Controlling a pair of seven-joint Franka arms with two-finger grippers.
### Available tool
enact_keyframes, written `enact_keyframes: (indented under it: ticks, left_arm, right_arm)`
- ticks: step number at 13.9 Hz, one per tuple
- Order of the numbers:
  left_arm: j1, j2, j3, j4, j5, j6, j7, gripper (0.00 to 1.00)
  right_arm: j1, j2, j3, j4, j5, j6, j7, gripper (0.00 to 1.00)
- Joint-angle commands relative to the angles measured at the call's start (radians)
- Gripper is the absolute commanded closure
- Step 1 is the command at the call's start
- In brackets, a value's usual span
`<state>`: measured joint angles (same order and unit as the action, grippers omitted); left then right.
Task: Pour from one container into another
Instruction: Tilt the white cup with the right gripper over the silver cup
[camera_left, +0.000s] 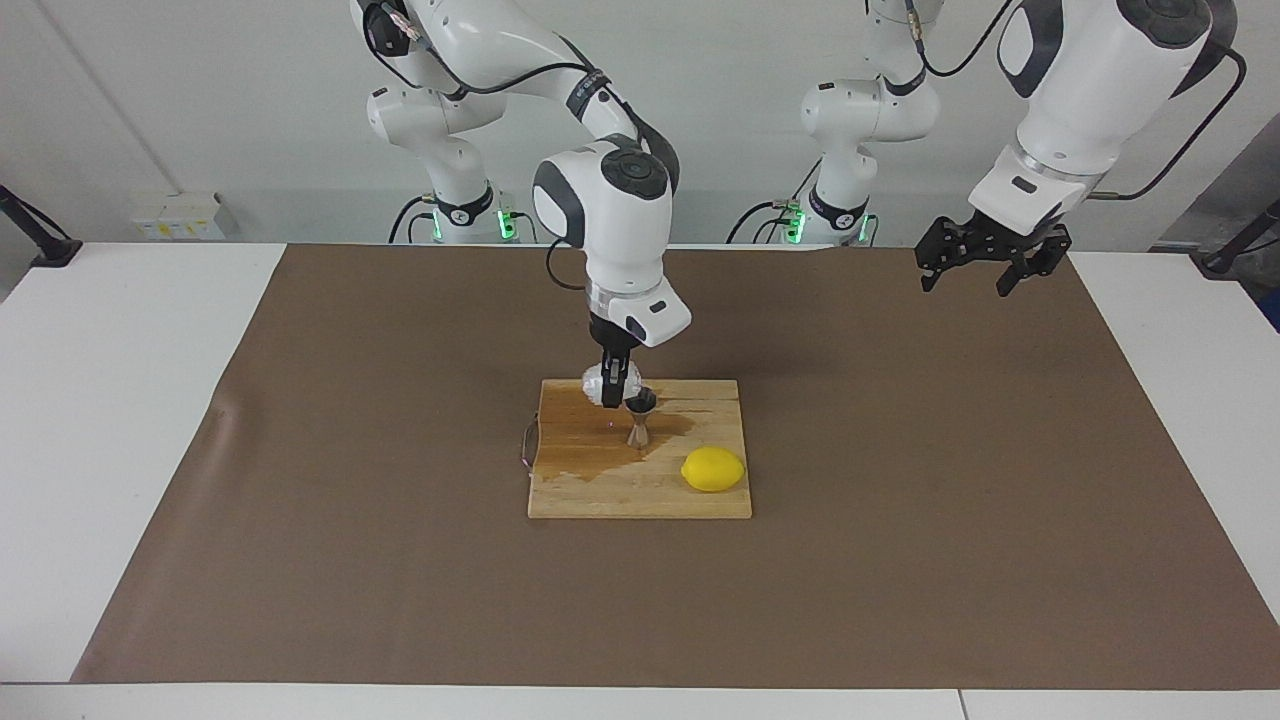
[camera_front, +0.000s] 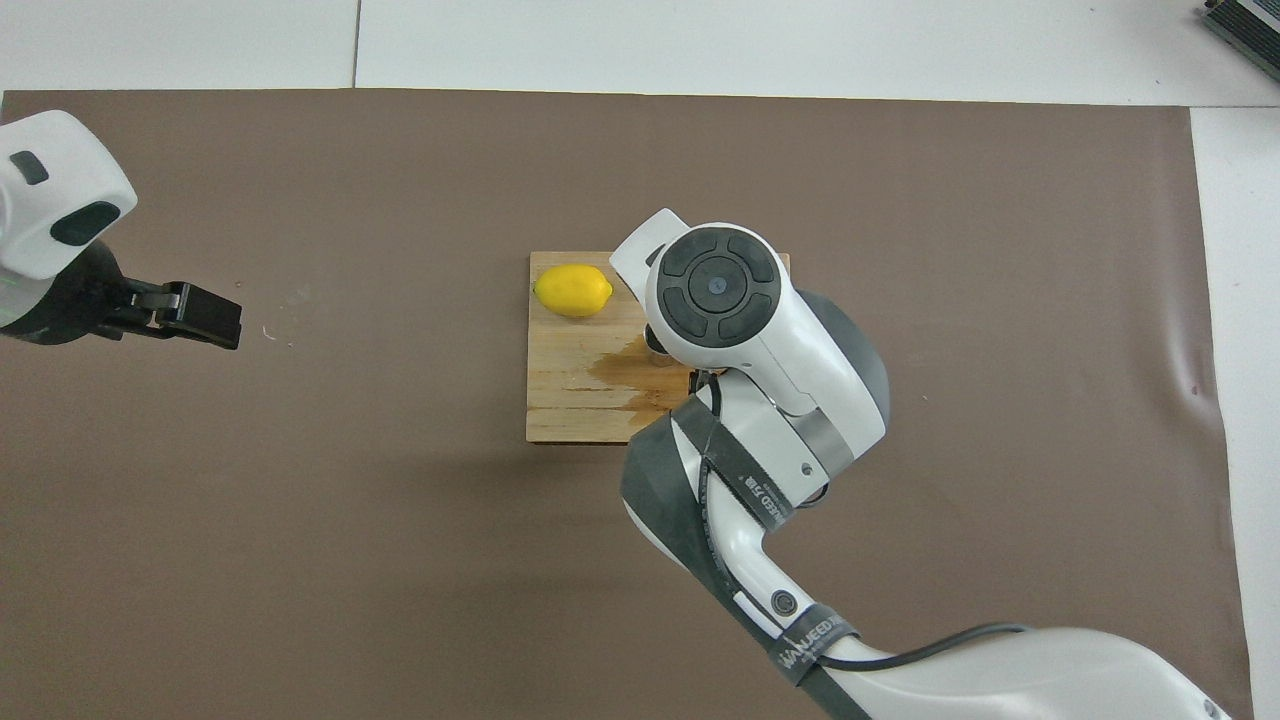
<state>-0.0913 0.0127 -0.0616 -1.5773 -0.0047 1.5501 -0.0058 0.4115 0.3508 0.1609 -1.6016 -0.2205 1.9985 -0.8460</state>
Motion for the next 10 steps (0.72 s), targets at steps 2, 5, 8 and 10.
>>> enact_keyframes:
  ticks: [2, 5, 8, 10]
  left_arm:
    - [0.005, -0.02, 0.0, -0.021, -0.014, -0.007, 0.001, 0.0]
    - [0.005, -0.02, 0.0, -0.02, -0.014, -0.007, 0.001, 0.0]
    - [0.005, -0.02, 0.0, -0.02, -0.014, -0.007, 0.001, 0.0]
    - [0.005, -0.02, 0.0, -0.021, -0.014, -0.007, 0.001, 0.0]
  right_arm:
    - [-0.007, 0.014, 0.008, 0.029, -0.028, -0.017, 0.033, 1.0]
    - [-0.013, 0.016, 0.011, 0.02, -0.013, 0.005, 0.05, 1.0]
    - [-0.017, 0.002, 0.011, -0.008, -0.01, 0.032, 0.045, 1.0]
    - [-0.023, 0.002, 0.012, -0.014, -0.004, 0.039, 0.044, 1.0]
